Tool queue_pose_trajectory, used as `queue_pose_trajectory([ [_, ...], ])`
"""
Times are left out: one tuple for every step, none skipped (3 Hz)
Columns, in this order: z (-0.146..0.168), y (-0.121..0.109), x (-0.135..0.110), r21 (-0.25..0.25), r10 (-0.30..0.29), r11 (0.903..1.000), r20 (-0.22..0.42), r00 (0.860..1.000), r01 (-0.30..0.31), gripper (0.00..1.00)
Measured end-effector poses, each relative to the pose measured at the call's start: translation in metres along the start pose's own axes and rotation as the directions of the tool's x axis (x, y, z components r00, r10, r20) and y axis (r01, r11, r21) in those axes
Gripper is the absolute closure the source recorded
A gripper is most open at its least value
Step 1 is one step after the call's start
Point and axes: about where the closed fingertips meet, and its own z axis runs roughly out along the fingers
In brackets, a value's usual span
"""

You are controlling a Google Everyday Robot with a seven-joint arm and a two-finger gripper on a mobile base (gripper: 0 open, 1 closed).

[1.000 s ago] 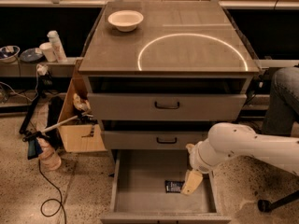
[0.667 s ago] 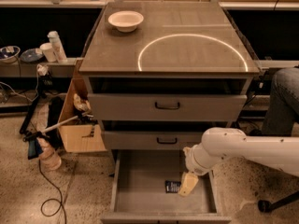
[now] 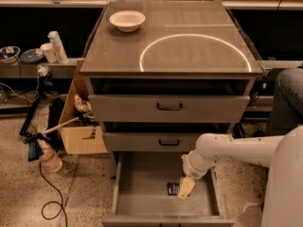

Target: Pick rxbar chocolate from bottom drawer and place on counter

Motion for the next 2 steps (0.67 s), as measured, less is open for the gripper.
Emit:
queue_pose_trajectory([
  [0.006, -0.001, 0.003, 0.000, 0.006, 1.0000, -0.004, 1.000, -0.006, 0.00],
  [0.023, -0.004, 0.011, -0.001, 0.019, 0.9998, -0.017, 1.000, -0.019, 0.00],
])
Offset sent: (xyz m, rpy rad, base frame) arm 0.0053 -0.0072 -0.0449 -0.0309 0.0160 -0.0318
